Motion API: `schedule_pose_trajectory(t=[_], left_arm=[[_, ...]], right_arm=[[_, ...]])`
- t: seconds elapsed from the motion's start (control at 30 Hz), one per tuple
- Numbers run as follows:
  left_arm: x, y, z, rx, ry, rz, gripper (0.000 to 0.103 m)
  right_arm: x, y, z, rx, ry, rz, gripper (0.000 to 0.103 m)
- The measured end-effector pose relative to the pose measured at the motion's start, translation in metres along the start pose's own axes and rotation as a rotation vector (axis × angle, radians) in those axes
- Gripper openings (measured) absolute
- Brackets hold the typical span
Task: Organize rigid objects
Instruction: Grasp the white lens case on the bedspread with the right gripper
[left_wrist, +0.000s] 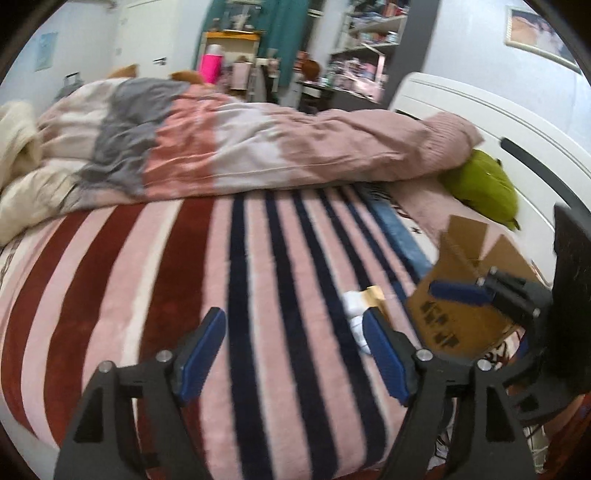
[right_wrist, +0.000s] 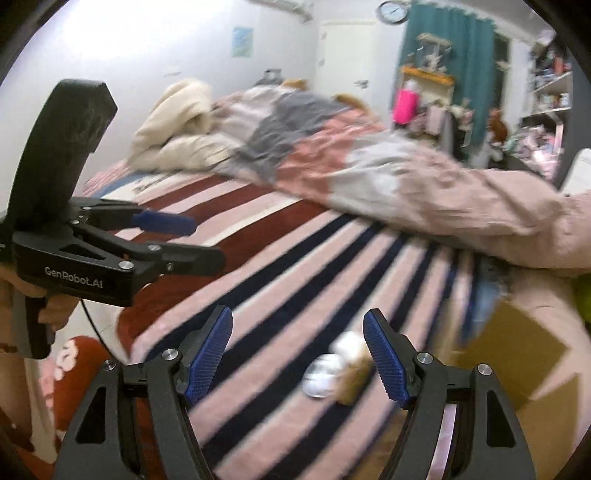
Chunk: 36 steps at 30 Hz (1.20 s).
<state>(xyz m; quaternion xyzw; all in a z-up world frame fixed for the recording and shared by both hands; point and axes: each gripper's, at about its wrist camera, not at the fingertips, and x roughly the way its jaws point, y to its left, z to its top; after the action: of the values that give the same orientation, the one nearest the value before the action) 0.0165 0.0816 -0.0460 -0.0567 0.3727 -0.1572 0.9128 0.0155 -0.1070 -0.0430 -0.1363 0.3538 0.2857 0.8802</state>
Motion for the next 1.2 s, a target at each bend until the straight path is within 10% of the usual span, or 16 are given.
schedule_pose_trajectory(t=[0.53, 1.2], left_arm=[[0.026, 0.050, -0.055, -0.080, 0.080, 0.018, 0.075], [0.025, 0.046, -0.052, -0.075, 0.082, 0.013, 0.075]], right_arm=[[0.101, -0.029, -0.072, 0.340, 0.216, -0.154, 0.054], [0.126, -0.040, -0.069, 0.242, 0.210, -0.206, 0.033]])
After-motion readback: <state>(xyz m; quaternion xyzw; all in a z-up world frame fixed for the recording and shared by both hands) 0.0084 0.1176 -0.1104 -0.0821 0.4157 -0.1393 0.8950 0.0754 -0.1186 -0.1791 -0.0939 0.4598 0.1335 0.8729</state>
